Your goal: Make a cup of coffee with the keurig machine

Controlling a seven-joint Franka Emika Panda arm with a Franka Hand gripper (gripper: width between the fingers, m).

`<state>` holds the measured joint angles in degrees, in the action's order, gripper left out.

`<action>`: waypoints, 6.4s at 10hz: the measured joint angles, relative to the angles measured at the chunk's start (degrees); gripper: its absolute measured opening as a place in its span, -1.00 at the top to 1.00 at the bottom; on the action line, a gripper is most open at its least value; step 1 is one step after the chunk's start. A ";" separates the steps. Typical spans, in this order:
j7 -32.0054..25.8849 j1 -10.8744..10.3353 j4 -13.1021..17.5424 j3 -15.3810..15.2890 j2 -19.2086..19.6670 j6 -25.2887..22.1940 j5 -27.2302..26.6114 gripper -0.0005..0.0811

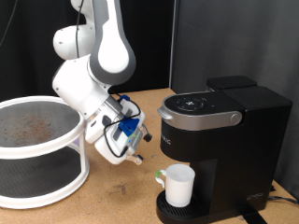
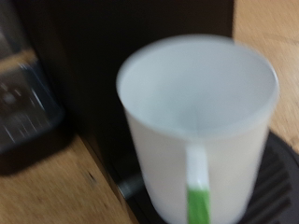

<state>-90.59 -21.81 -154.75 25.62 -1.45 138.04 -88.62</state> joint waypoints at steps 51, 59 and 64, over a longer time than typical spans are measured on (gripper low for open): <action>62.07 11.14 27.81 -25.13 -4.13 1.10 82.02 -0.55; 58.96 10.90 24.15 -25.14 -4.48 2.18 79.47 0.96; 56.74 10.23 22.75 -25.81 -5.80 1.75 77.25 0.98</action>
<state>-33.85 -11.58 -132.00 -0.19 -7.24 139.79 -11.36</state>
